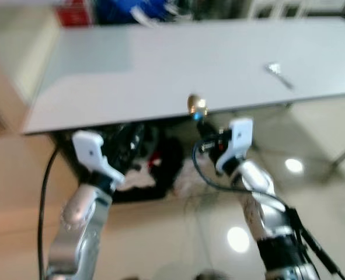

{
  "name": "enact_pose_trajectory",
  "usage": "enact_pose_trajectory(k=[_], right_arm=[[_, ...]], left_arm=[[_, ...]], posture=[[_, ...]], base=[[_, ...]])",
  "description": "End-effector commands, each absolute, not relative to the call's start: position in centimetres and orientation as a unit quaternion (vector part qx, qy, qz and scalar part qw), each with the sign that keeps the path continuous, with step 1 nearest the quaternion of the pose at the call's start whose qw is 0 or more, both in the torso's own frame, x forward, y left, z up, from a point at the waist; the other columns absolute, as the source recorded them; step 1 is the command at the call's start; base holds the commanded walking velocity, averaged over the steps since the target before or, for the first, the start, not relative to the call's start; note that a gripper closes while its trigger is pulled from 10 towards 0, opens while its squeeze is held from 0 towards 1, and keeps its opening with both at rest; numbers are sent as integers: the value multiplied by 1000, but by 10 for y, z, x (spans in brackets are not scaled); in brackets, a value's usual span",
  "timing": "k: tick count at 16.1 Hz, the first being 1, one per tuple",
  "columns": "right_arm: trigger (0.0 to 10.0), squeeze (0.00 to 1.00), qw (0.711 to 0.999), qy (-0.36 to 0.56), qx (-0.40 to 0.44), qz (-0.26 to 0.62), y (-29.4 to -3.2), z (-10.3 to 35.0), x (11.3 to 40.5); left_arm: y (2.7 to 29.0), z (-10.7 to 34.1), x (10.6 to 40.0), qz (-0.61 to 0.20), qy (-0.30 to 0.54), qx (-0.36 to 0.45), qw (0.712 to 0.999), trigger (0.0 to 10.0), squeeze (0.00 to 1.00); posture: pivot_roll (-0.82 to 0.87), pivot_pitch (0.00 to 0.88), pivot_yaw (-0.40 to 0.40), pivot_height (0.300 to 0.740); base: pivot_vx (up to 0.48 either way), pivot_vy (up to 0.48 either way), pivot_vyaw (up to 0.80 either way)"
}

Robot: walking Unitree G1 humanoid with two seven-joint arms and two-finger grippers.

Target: Setting the table

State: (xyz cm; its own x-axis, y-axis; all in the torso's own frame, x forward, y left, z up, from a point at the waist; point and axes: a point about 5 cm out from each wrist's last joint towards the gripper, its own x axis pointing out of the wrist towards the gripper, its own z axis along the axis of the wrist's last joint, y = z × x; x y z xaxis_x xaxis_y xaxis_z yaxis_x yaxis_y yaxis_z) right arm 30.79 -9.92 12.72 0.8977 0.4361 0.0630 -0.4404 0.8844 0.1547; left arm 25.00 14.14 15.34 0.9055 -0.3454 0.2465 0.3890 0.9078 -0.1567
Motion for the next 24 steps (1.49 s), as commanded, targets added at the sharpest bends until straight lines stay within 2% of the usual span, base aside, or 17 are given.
enact_pose_trajectory(k=[1, 5, 12, 15, 19, 24], right_arm=[[10000, 0, 974, -25, 81, 211, -110, 132, 309], [10000, 0, 974, -46, 85, 204, -110, 139, 310], [10000, 0, 971, -59, 93, 213, -108, 145, 309], [10000, 0, 970, -56, 97, 215, -108, 145, 308], [10000, 0, 968, -56, 100, 225, -107, 147, 307], [10000, 0, 965, -77, 125, 215, -114, 155, 307]], left_arm=[[135, 155, 250, -200, -110, -101, 968, 10000, 0], [132, 157, 252, -202, -117, -102, 967, 10000, 0], [127, 163, 258, -206, -126, -103, 965, 10000, 0], [125, 162, 262, -185, -111, -97, 972, 10000, 0], [126, 158, 262, -187, -105, -75, 974, 10000, 0], [125, 163, 263, -190, -111, -77, 972, 10000, 0]], posture=[[-131, 91, 11, 740], [-135, 91, 11, 740], [-148, 93, 20, 740], [-150, 95, 22, 740], [-153, 95, 26, 740], [-157, 97, 30, 740]], base=[[247, -409, -800], [260, -400, -767], [292, -372, 0], [155, 0, 0], [461, 0, 0], [480, 0, 480]])
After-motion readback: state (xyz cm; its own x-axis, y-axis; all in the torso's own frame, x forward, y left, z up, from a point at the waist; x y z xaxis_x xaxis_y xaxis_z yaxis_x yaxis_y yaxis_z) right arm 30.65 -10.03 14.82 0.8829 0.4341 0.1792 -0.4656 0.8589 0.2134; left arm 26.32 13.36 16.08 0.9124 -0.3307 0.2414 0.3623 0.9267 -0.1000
